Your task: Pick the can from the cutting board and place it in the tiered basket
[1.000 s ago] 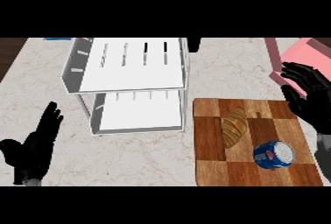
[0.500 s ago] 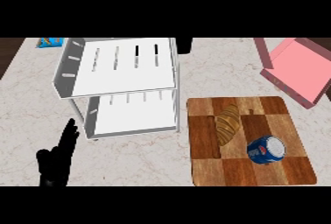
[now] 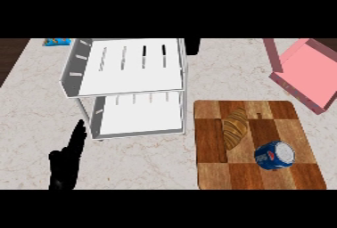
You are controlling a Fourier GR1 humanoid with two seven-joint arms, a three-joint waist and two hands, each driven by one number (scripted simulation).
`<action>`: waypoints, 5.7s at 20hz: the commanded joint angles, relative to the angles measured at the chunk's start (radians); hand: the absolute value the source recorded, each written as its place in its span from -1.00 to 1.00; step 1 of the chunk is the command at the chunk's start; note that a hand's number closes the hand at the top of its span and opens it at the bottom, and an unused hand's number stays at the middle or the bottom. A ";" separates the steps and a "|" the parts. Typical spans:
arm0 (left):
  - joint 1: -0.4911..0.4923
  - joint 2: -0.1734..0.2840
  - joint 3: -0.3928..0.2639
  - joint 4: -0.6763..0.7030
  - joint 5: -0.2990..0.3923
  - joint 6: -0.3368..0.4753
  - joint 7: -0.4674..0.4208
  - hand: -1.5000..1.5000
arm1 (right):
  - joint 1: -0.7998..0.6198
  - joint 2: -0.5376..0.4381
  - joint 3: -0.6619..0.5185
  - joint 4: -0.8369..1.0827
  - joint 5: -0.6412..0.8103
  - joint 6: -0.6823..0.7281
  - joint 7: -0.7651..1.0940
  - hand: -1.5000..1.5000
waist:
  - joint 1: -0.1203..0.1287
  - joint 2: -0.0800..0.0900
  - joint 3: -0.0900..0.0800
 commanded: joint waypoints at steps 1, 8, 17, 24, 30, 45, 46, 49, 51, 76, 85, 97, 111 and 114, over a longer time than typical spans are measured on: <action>-0.006 -0.016 -0.016 0.015 -0.012 0.001 0.007 0.00 | 0.115 -0.160 0.050 -0.123 0.086 0.070 0.163 -1.00 | 0.009 0.006 -0.003; 0.001 -0.020 -0.008 0.033 -0.006 -0.022 -0.007 0.00 | 0.190 -0.382 0.028 -0.332 0.259 0.074 0.524 -1.00 | 0.034 0.008 -0.003; -0.052 -0.036 0.004 0.022 -0.031 -0.050 0.038 0.00 | -0.006 -0.350 0.309 -0.423 0.566 0.009 0.907 -1.00 | 0.059 0.011 0.003; -0.037 -0.066 0.004 0.091 -0.048 -0.063 -0.026 0.00 | -0.097 -0.358 0.477 -0.360 0.673 0.116 1.026 -1.00 | 0.066 0.014 0.001; -0.086 -0.089 0.006 0.090 -0.076 -0.037 0.018 0.00 | -0.276 -0.271 0.604 -0.260 0.699 0.201 1.120 -1.00 | 0.076 0.015 0.002; -0.041 -0.096 0.005 -0.003 -0.104 -0.026 0.073 0.00 | -0.431 -0.142 0.695 -0.083 0.626 0.371 1.184 -1.00 | 0.053 0.008 0.002; -0.085 -0.075 0.032 0.031 -0.090 -0.055 0.089 0.00 | -0.475 -0.101 0.730 -0.069 0.648 0.374 1.225 -1.00 | 0.057 0.010 0.002; -0.063 -0.085 0.053 0.080 -0.085 -0.073 0.028 0.00 | -0.482 -0.080 0.709 -0.022 0.632 0.392 1.179 -1.00 | 0.049 0.010 0.002; -0.024 -0.081 0.044 0.028 -0.094 -0.066 0.021 0.00 | -0.511 -0.061 0.701 -0.012 0.627 0.401 1.210 -1.00 | 0.052 0.008 0.002; -0.076 -0.114 0.117 0.113 -0.119 -0.130 0.015 0.00 | -0.493 0.128 0.684 0.234 0.715 0.449 1.053 1.00 | 0.041 0.008 0.003; -0.064 -0.146 0.109 0.036 -0.174 -0.104 0.094 0.00 | -0.485 0.193 0.723 0.352 0.924 0.448 0.821 1.00 | 0.044 0.008 0.004; -0.012 -0.165 0.087 0.002 -0.194 -0.114 0.072 0.00 | -0.653 0.266 0.924 0.246 1.025 0.497 0.431 1.00 | 0.064 0.009 0.005; -0.037 -0.139 0.154 0.040 -0.187 -0.128 0.078 0.00 | -0.794 0.248 0.493 -0.342 0.768 0.560 0.645 1.00 | 0.030 0.003 0.003; 0.008 -0.120 0.146 -0.049 -0.188 -0.144 0.099 0.00 | -0.906 0.246 0.467 -0.393 0.728 0.657 0.771 1.00 | 0.043 0.003 0.003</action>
